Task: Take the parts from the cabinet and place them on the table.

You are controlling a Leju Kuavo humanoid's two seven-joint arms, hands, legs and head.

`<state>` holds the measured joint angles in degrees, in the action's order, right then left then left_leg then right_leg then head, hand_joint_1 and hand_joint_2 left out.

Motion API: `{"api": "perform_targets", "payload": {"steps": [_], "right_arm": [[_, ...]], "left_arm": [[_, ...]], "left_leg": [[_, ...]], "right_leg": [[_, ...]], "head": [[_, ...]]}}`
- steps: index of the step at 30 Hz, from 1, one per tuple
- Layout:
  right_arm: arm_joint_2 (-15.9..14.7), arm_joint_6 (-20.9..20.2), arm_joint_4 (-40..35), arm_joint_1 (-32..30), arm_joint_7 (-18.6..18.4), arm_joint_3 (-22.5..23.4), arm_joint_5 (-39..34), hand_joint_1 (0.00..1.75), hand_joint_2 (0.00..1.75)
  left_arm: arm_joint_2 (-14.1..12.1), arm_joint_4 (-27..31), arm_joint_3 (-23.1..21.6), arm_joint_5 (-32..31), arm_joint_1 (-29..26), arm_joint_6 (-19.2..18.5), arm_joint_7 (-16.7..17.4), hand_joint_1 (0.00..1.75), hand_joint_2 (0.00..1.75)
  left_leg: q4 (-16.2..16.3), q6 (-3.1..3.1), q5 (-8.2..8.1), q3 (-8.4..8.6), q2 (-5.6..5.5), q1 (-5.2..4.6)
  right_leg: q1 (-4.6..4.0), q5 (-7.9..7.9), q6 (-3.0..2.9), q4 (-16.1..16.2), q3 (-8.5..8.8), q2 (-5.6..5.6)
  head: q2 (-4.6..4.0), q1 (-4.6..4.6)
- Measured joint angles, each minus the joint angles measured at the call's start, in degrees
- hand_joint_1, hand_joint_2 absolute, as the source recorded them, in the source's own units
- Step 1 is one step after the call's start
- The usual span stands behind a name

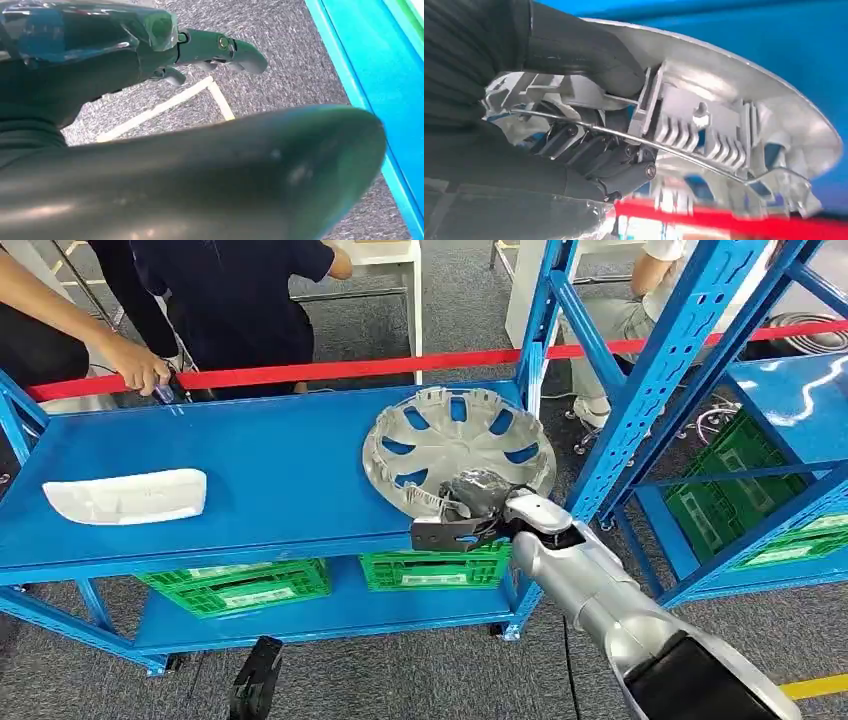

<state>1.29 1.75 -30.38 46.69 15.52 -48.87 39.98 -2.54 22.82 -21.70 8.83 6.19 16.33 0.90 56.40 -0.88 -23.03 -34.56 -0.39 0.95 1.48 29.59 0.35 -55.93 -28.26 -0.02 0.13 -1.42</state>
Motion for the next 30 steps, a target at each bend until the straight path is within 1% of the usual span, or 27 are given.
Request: {"api": "perform_targets", "payload": {"steps": [1,3,6,10,15,19,23,26,30], "right_arm": [[-0.26,1.13,-1.06,-0.06,1.02,0.76,-0.15,1.75,1.75],[-0.52,2.12,-2.89,-0.23,2.18,1.86,-0.42,1.75,1.75],[-0.63,3.47,-5.83,-0.40,3.10,3.30,-0.85,1.75,1.75],[-0.96,6.29,-10.46,-1.35,4.89,5.57,-2.86,1.75,1.75],[-1.55,7.14,-15.40,-1.59,5.30,7.51,-3.41,1.75,1.75],[-2.05,8.57,-18.73,-2.54,6.51,8.68,-4.48,1.75,1.75],[-2.67,10.55,-25.16,-3.81,7.03,10.29,-6.12,1.75,1.75],[-3.15,10.73,-30.43,-4.52,7.38,10.86,-6.43,1.75,1.75],[-3.63,9.42,-37.08,-5.31,8.21,10.01,-6.25,1.75,1.75]], "left_arm": [[0.02,0.00,0.09,0.09,-0.02,0.11,-0.33,0.00,0.00],[0.09,0.00,0.11,0.22,-0.07,0.20,-0.92,0.00,0.00],[0.20,0.00,0.26,0.52,-0.18,0.33,-1.48,0.00,0.00],[0.37,0.00,0.28,0.55,-0.27,0.44,-2.03,0.00,0.00],[0.61,-0.02,0.28,0.55,-0.26,0.48,-2.03,0.00,0.00],[0.68,-0.02,0.28,0.70,-0.28,0.63,-2.32,0.00,0.00],[0.76,-0.07,0.26,1.07,-0.40,1.25,-2.54,0.00,0.00],[0.79,-0.15,0.26,1.31,-0.45,1.44,-2.91,0.00,0.00],[0.87,-0.35,0.26,1.90,-0.44,1.62,-3.58,0.00,0.00]], "left_leg": [[0.00,0.00,0.00,-0.03,0.01,0.00],[0.00,0.00,0.00,-0.05,0.02,0.01],[-0.01,0.00,0.00,-0.09,-0.01,0.02],[-0.01,0.00,0.00,-0.17,0.00,0.02],[-0.01,0.00,0.00,-0.17,-0.01,0.02],[0.00,0.00,0.00,-0.18,-0.01,0.02],[0.00,0.00,0.00,-0.19,-0.01,0.01],[0.00,0.00,-0.01,-0.21,0.01,0.02],[-0.02,-0.01,-0.01,-0.21,0.01,0.03]], "right_leg": [[-0.01,0.00,0.00,0.00,-0.01,0.01],[-0.02,0.00,0.00,-0.01,-0.05,0.01],[-0.02,0.00,0.00,-0.01,-0.10,0.01],[-0.04,0.00,0.00,-0.01,-0.15,0.00],[-0.03,0.00,0.00,0.00,-0.16,0.00],[-0.03,0.00,0.00,0.00,-0.16,0.00],[-0.02,0.00,0.00,0.00,-0.18,0.00],[-0.03,0.00,0.00,0.00,-0.20,0.01],[-0.04,0.01,-0.01,0.00,-0.21,0.00]], "head": [[0.00,0.00],[0.00,0.00],[0.00,0.00],[0.00,0.00],[0.00,0.00],[0.00,0.00],[0.00,0.00],[0.00,0.00],[0.00,0.00]]}}
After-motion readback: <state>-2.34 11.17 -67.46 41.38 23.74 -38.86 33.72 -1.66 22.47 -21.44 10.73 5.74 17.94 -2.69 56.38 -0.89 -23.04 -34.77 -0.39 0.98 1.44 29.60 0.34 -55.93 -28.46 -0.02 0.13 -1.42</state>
